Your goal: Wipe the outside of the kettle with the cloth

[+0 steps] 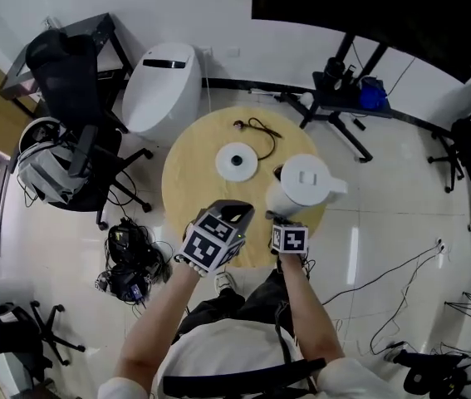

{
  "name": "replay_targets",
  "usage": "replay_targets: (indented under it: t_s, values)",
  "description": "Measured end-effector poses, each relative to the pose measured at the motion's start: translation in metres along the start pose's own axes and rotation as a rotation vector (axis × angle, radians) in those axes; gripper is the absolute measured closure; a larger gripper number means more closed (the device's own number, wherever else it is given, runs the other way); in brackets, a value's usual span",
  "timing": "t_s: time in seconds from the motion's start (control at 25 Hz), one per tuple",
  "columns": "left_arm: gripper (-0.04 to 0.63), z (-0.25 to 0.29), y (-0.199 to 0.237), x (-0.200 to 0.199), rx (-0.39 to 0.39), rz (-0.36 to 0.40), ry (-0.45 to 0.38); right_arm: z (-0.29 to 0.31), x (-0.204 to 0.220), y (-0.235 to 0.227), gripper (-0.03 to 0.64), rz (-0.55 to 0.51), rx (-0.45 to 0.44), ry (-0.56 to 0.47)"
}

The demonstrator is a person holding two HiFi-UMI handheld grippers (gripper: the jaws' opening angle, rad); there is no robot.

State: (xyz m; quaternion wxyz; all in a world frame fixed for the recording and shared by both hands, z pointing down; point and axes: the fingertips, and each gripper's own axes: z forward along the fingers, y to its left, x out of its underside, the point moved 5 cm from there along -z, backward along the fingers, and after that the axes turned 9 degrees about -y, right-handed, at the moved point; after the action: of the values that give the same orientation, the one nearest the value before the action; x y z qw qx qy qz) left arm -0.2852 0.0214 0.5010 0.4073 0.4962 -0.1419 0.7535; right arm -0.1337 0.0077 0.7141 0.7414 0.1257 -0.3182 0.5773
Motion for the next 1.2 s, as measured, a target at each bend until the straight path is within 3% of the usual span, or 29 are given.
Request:
replay_targets:
  t_s: [0.28,0.8,1.2]
  values:
    - [0.594,-0.02,0.008,0.023,-0.015,-0.043,-0.001,0.001,-0.012,0.022,0.584,0.081,-0.027,-0.063]
    - [0.594,-0.031,0.019,0.026,0.006,-0.068,-0.039,-0.113,-0.122,0.063,0.584,0.41,-0.276,-0.488]
    - [0.594,-0.04,0.023,0.031,-0.007,-0.079,-0.038,-0.056,-0.099,0.063,0.586,0.545,-0.223,-0.42]
